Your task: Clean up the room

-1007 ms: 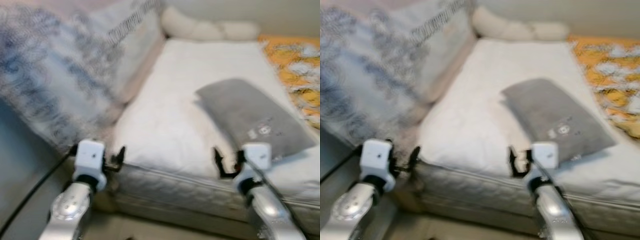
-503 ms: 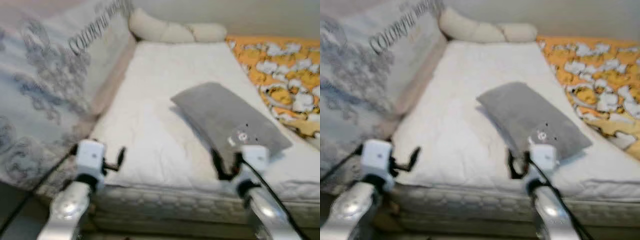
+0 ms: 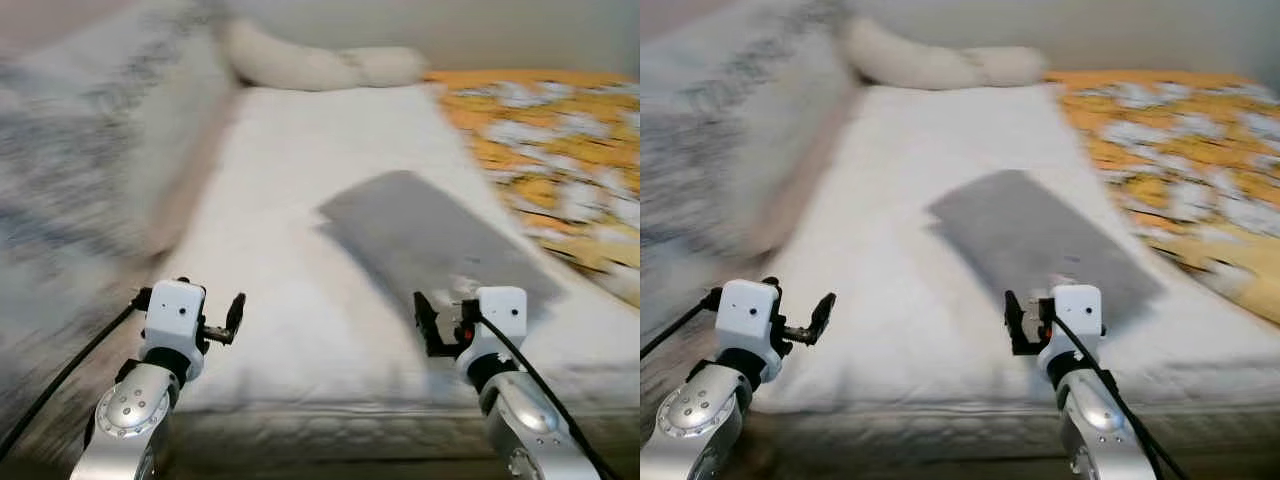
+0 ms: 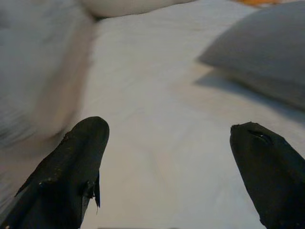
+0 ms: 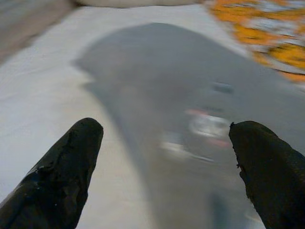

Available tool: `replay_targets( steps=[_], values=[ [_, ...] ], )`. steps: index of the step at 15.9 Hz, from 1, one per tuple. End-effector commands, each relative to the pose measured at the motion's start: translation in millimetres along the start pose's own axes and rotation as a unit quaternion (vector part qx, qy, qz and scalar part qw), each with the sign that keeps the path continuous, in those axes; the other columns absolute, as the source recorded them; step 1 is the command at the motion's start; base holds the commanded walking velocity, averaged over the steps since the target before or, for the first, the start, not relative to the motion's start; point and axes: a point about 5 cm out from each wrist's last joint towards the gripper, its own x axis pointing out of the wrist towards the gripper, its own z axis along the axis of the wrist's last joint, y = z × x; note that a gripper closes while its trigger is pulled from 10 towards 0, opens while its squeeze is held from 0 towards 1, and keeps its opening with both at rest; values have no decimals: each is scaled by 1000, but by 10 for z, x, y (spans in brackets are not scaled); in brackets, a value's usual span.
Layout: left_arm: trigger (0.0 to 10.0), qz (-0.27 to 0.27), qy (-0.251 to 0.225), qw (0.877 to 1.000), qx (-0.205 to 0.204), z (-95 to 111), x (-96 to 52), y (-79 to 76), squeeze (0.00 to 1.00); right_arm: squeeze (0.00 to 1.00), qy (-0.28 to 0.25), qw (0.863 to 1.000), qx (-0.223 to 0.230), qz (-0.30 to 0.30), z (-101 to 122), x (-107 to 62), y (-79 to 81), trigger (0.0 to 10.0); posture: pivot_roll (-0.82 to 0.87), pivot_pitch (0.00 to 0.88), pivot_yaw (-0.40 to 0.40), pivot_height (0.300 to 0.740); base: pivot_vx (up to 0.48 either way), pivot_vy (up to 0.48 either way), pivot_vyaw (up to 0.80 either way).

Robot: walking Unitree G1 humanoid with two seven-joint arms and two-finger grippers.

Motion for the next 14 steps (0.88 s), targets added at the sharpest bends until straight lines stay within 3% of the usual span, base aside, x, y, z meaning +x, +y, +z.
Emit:
replay_targets(
  steps=[1,11,14],
  values=[
    [10000,-16,-11,1000,-1,46,30,-74,0,0,-3,1000,-9,-13,7,-13,-79,10000,-15,0,24,740,274,0,-494],
    [10000,-13,-10,1000,-1,32,21,-66,0,0,-10,1000,-16,-1,35,18,-77,10000,-10,0,19,740,270,0,0],
    [10000,-8,-10,1000,1,31,18,-60,0,0,-11,1000,-20,5,39,21,-73,10000,-9,0,22,740,0,0,0]
  ],
)
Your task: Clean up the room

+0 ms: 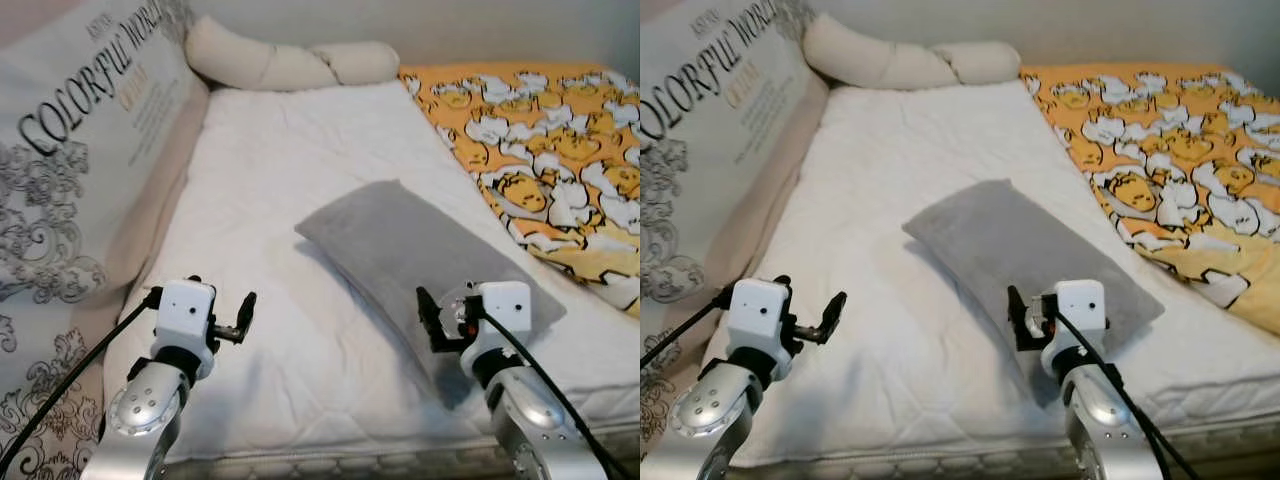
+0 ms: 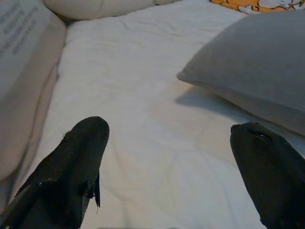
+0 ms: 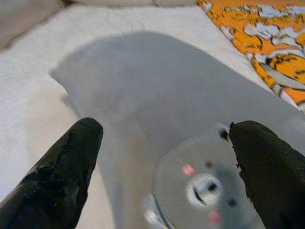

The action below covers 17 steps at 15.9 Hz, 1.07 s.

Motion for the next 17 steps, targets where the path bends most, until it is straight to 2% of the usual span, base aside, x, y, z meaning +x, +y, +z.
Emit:
replay_targets(
  steps=[1,4,6,7,10,11,12,13,14,15,16,17],
  values=[
    [10000,3,3,1000,6,-1,-5,2,0,0,3,1000,-1,-8,-12,-1,-46,10000,-7,0,22,740,0,0,0],
    [10000,1,10,1000,13,-12,33,-6,0,0,5,999,-11,-36,-3,25,-159,10000,-10,0,23,740,0,0,0],
    [10000,-6,14,1000,22,-14,82,-24,0,0,36,993,-53,-96,-27,68,-468,10000,-13,0,25,740,0,0,0],
    [10000,-8,14,1000,20,-11,90,-31,0,0,60,985,-74,-144,-32,52,-731,10000,-17,0,25,740,0,0,0],
    [10000,-13,16,1000,20,-19,100,-46,0,0,79,976,-93,-180,-50,19,-946,10000,-21,0,26,740,0,0,0],
    [10000,-16,17,1000,20,-18,112,-53,0,0,112,970,-104,-188,-132,14,-1016,10000,-22,0,28,740,0,0,0],
    [10000,-20,18,999,20,-17,123,-60,0,0,143,969,-109,-168,-235,41,-986,10000,-25,0,30,740,0,0,0],
    [10000,-26,19,999,22,-18,145,-69,0,0,167,977,-88,-94,-349,155,-774,10000,-28,0,35,740,0,0,0],
    [10000,-28,20,999,23,-15,155,-72,0,0,179,979,-85,-46,-398,217,-621,10000,-27,0,38,740,0,0,0],
    [10000,-30,19,999,24,-9,166,-74,0,0,186,978,-85,23,-432,301,-351,10000,-23,0,39,740,0,0,0],
    [10000,-30,19,999,24,-8,169,-74,0,0,187,978,-79,40,-427,320,-286,10000,-21,0,39,740,0,0,0],
    [10000,-30,19,999,24,-4,171,-71,0,0,184,978,-63,75,-398,359,-146,10000,-19,0,39,740,0,0,0]
  ],
)
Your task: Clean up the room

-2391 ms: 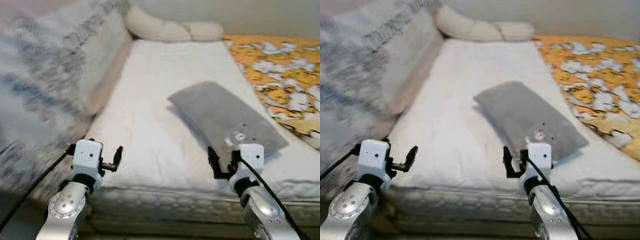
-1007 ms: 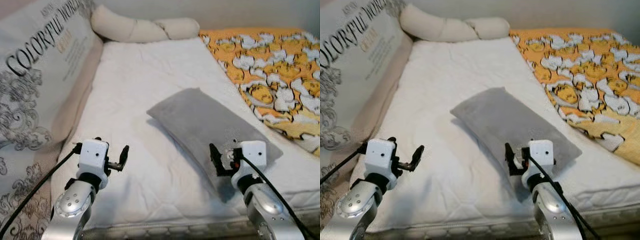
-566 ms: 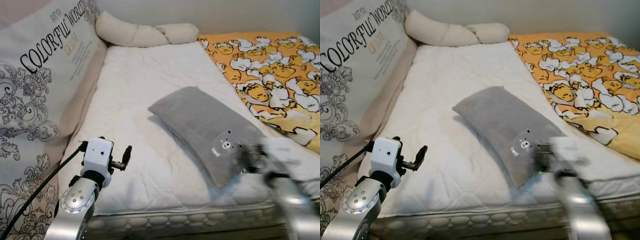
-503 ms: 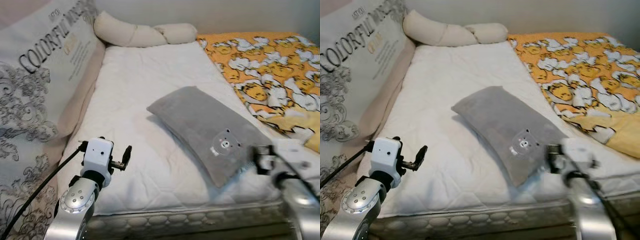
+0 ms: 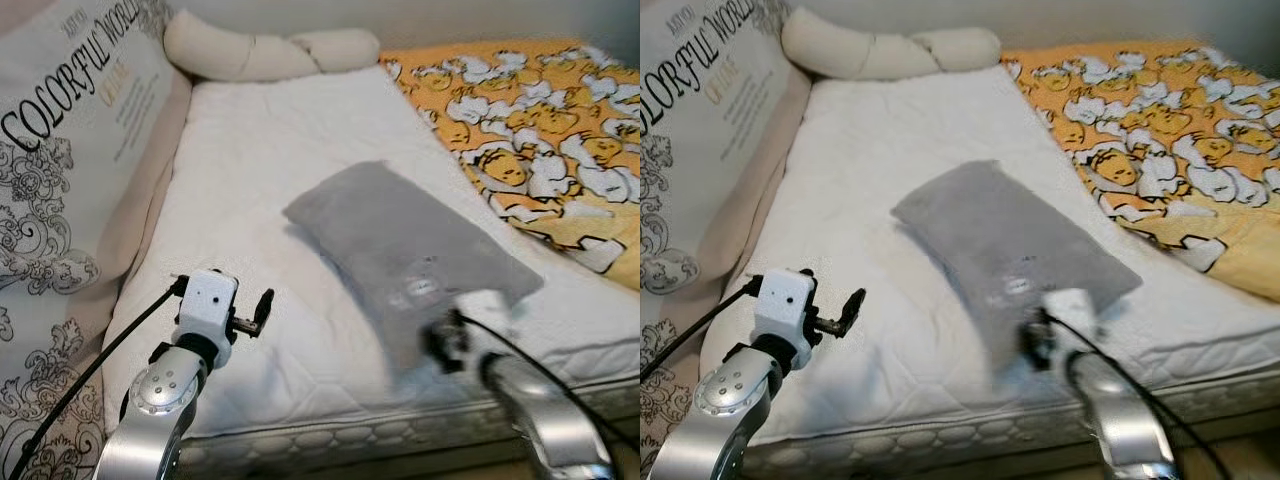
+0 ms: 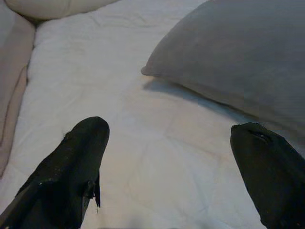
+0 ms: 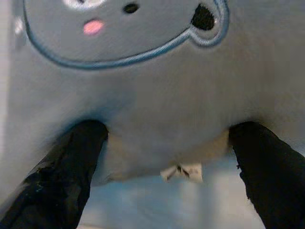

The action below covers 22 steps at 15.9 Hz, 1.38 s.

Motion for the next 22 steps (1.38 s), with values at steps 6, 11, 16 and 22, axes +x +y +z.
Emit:
replay_targets(
  steps=[6,11,16,22],
  values=[
    [10000,7,5,1000,10,2,-2,74,0,0,-37,954,80,287,478,-218,603,10000,-4,0,31,740,0,0,0],
    [10000,6,2,1000,14,12,13,114,0,0,-64,930,27,362,721,-699,612,10000,-17,0,37,740,0,0,0],
    [10000,-45,-16,998,-28,130,351,122,1000,90,-175,968,77,162,1151,-464,51,10000,-34,0,43,740,0,0,0],
    [10000,-115,9,968,-225,151,1020,-155,1000,1000,-175,963,204,1,943,146,-742,10000,-55,0,73,740,0,0,0]
  ],
)
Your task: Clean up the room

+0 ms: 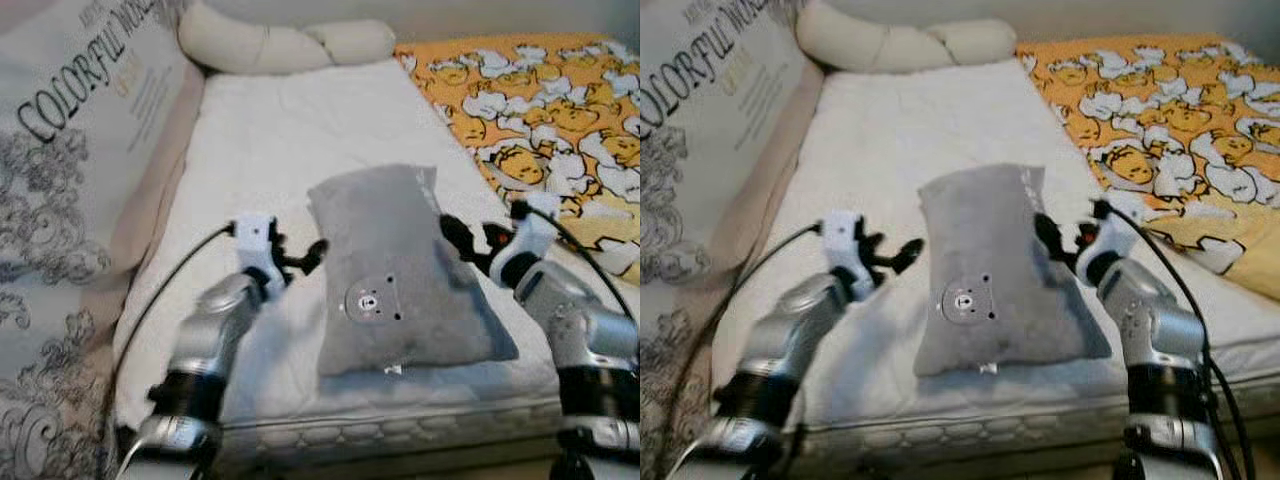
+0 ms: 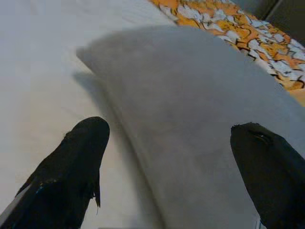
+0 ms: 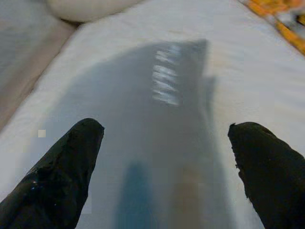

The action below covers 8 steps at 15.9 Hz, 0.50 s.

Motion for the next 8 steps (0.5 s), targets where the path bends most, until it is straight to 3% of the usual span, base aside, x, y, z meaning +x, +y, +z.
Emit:
replay_targets(
  steps=[1,2,3,4,5,7,8],
  values=[
    [10000,12,-2,999,-38,-49,23,94,1000,1000,-7,1000,17,-8,-15,43,-75,10000,-63,0,80,740,0,0,0],
    [10000,13,6,997,-79,-145,92,110,1000,1000,4,999,49,4,-113,90,-129,10000,-80,0,92,740,0,0,0],
    [10000,3,24,995,-97,-271,145,58,549,1000,32,997,69,20,-242,114,-160,10000,-91,0,97,740,0,0,0],
    [10000,-2,30,995,-99,-308,161,34,549,1000,42,996,74,27,-285,122,-165,10000,-94,0,98,740,0,0,0],
    [10000,-25,48,992,-110,-402,199,-69,0,1000,59,996,67,18,-368,136,-199,10000,-104,0,102,740,0,0,0],
    [10000,-79,90,987,-108,-634,269,-390,0,1000,89,993,77,6,-526,144,-219,10000,-121,0,106,740,0,0,0],
    [10000,-99,100,984,-113,-696,295,-512,0,553,97,992,81,4,-583,149,-218,10000,-123,0,106,740,0,0,0]
  ],
)
